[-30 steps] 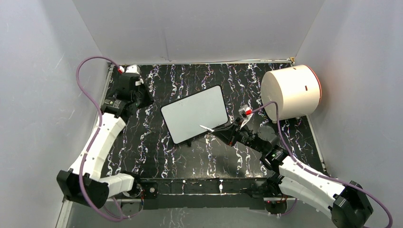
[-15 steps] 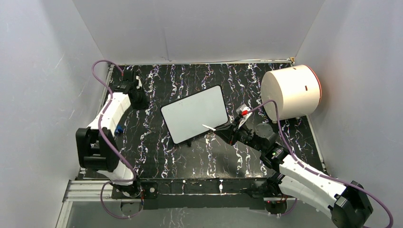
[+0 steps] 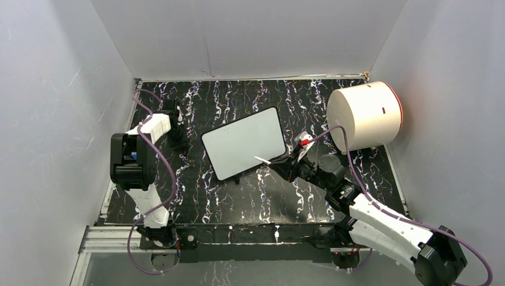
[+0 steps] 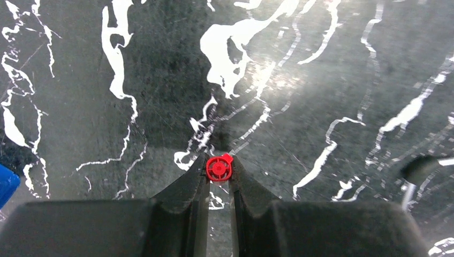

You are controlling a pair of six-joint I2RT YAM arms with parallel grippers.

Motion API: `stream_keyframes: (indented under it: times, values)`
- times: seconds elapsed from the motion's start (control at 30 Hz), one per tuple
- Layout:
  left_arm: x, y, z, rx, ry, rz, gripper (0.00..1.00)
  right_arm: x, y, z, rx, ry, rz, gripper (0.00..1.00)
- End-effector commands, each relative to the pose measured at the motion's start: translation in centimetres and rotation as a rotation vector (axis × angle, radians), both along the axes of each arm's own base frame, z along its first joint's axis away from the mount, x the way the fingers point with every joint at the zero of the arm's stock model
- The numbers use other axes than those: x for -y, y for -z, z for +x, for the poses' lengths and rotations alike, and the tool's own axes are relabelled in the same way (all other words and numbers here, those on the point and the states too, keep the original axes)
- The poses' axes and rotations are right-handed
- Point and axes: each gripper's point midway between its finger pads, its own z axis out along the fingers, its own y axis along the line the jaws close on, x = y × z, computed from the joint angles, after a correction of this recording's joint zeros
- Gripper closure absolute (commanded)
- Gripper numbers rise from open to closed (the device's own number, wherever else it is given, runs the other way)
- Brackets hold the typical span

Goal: Write a sentence on the whiteboard
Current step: Place the pen cap at the center of the board.

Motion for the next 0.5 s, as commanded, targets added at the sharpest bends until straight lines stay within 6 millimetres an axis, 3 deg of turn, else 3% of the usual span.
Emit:
stream_keyframes:
  times: [0.0,0.23,0.47]
  values:
    - [-0.9,1.7,-0.8,-0.073,0.001,-0.006,0.97,-0.5,-3.0,0.5,0.077,-0.005,0.048,1.00]
    - [-0.3,3.1,-1.2,-0.126,0.012,-0.036,0.88,-0.4,-2.9,0.5,0.085,-0.002,0.040,1.00]
    - [-0.4,1.8,-1.0,-0.092,0.010,-0.030,0.71,-0.3,-2.9,0.4,0.089,-0.003,0.035,1.00]
